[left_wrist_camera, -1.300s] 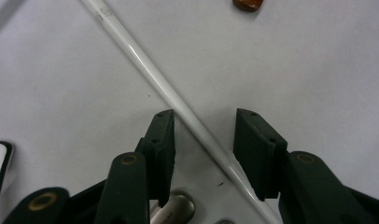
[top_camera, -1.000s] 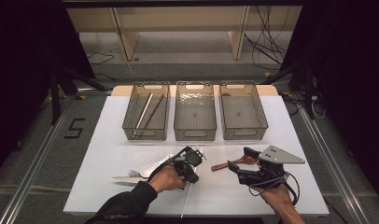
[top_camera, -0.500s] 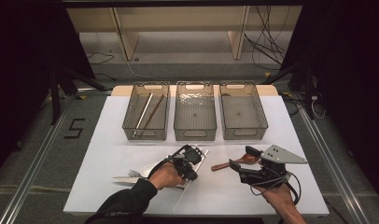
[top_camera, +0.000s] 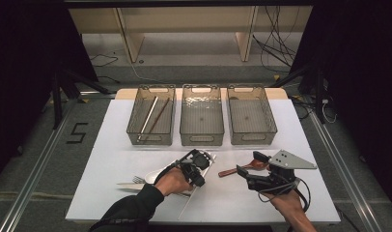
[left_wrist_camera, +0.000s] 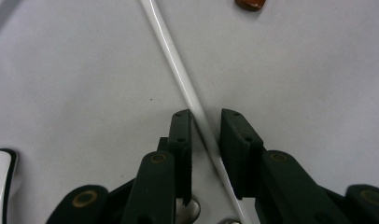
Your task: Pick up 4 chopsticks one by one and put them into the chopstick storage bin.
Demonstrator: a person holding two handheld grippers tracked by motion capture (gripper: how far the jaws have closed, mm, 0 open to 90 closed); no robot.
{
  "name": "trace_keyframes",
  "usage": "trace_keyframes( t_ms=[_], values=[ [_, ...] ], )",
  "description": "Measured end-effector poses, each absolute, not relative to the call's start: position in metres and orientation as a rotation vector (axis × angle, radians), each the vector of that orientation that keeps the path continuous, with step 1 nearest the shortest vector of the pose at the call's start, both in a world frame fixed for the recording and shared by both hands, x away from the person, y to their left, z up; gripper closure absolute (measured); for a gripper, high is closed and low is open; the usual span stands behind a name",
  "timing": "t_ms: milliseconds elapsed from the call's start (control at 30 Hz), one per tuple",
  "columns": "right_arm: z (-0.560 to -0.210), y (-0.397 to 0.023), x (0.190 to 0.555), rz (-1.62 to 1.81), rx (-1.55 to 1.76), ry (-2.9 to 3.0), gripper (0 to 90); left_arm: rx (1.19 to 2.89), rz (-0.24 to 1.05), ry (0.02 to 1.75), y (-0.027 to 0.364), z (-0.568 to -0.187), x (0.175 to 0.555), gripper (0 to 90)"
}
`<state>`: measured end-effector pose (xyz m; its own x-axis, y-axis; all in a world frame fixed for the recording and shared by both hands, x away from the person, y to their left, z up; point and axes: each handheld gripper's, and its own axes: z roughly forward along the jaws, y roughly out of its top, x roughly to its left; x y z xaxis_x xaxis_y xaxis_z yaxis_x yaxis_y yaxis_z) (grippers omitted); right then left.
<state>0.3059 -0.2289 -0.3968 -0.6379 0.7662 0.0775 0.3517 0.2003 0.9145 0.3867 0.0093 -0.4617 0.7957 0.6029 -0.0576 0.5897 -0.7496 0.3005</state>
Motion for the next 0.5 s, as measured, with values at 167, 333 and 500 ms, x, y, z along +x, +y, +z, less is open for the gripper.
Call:
trace_keyframes(
  t_ms=[167,333,500],
  values=[
    [-0.3965,-0.2293,0.3061,1.428,1.042,2.084,24.8,2.687,0.063,0.909,0.0092,-0.4614,0.3867,73.3],
    [-0.3966,-0.2287,0.306,1.425,1.045,2.086,24.9,2.682,0.068,0.905,0.0088,-0.4616,0.3862,73.8],
    [-0.3964,-0.2287,0.3059,1.428,1.044,2.085,24.9,2.671,0.066,0.901,0.0099,-0.4619,0.3859,74.2]
  ],
)
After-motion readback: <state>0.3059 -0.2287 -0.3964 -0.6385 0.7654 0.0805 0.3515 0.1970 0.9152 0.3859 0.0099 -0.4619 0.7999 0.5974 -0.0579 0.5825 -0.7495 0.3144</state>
